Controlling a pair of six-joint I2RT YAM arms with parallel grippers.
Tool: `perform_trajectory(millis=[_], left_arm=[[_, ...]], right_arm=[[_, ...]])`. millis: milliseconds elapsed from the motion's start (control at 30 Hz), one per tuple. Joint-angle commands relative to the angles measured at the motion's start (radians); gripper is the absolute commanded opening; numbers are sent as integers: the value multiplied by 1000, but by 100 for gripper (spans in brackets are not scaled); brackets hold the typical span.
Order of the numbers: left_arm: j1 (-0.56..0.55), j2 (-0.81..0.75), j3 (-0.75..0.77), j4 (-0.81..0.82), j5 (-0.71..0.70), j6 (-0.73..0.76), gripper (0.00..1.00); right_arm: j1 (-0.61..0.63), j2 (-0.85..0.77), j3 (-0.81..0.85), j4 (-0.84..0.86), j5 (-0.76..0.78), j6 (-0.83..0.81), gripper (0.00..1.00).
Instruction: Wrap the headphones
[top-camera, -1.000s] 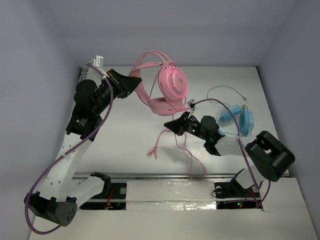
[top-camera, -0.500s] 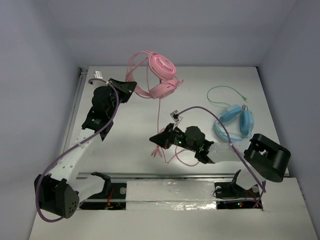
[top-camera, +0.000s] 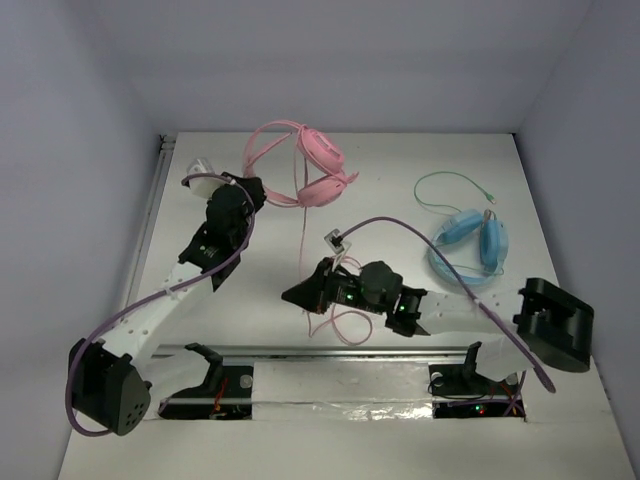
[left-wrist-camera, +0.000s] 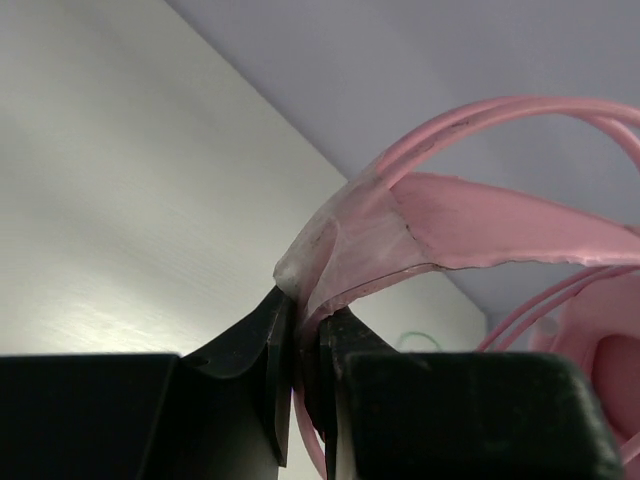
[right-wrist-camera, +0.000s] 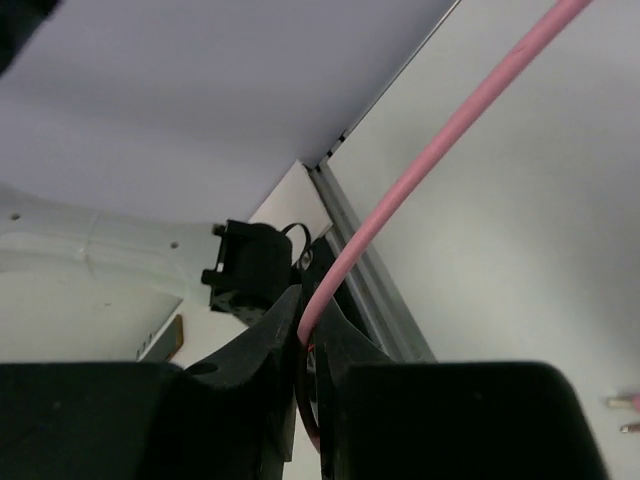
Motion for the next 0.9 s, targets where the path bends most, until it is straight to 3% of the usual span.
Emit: perform_trajectory(millis=[0, 100, 133, 200, 367, 500, 667, 867], left_arm=[[-12, -74, -38, 108, -244, 41, 0], [-47, -126, -115, 61, -332, 63, 0], [-74, -139, -157, 58, -344, 70, 0], [-107, -177, -182, 16, -379, 97, 0], [-235, -225, -198, -190, -407, 147, 0], [-289, -231, -147, -370, -324, 198, 0], [-308, -213, -15, -603, -203, 310, 0], [-308, -210, 120, -747, -130, 495, 0]], right_arm=[[43, -148, 10, -204, -30, -11, 15], [43, -251, 22, -374, -39, -41, 15], [43, -268, 39, -431, -40, -55, 6], [43, -288, 132, -616, -23, -121, 0], [43, -268, 399, -944, 126, -332, 0], [6, -199, 557, -1184, 227, -454, 0], [-56, -175, 666, -1315, 313, -561, 0], [-100, -178, 721, -1408, 400, -606, 0]])
